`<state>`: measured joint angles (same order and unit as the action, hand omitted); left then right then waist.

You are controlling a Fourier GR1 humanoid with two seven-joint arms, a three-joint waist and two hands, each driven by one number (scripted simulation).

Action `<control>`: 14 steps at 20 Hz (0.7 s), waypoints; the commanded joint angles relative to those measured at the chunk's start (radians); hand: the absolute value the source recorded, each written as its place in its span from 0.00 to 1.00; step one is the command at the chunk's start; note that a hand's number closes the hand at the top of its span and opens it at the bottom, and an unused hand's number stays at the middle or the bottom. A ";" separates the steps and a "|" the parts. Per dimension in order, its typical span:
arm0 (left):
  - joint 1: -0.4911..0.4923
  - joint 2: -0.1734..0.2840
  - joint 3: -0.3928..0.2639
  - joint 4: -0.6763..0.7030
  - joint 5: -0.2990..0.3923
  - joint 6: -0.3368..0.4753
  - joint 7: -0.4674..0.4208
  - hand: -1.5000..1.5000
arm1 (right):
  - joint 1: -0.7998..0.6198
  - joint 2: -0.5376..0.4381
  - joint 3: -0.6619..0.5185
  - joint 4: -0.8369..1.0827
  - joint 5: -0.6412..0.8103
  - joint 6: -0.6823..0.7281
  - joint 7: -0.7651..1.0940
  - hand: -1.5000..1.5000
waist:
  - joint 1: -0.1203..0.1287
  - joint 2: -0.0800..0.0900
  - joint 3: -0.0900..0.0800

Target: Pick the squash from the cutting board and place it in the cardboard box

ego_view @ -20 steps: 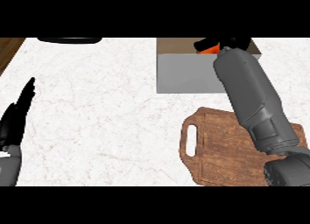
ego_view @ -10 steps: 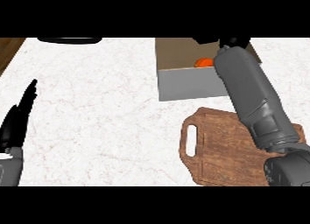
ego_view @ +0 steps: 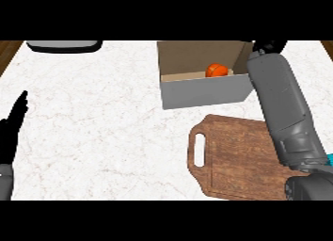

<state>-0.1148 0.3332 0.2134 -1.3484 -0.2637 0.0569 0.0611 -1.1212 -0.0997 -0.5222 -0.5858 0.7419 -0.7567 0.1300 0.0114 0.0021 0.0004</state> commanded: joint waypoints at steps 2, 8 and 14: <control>0.063 -0.009 0.004 -0.048 0.001 -0.001 0.010 0.50 | 0.160 0.016 0.035 -0.229 -0.054 0.063 0.011 0.00 | -0.033 -0.016 0.000; 0.060 -0.018 0.016 -0.023 -0.008 0.023 0.005 0.50 | 0.430 -0.020 0.072 -0.542 -0.073 0.194 0.081 0.00 | -0.054 -0.019 -0.001; 0.030 0.003 0.033 0.003 0.000 0.008 -0.006 0.50 | 0.698 -0.048 0.108 -0.958 -0.137 0.417 0.217 0.00 | -0.051 -0.014 -0.001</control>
<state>-0.0670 0.3322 0.2399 -1.3619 -0.2699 0.0709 0.0627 -0.5879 -0.1390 -0.4328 -1.3189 0.6438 -0.4508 0.2858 -0.0410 -0.0148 -0.0010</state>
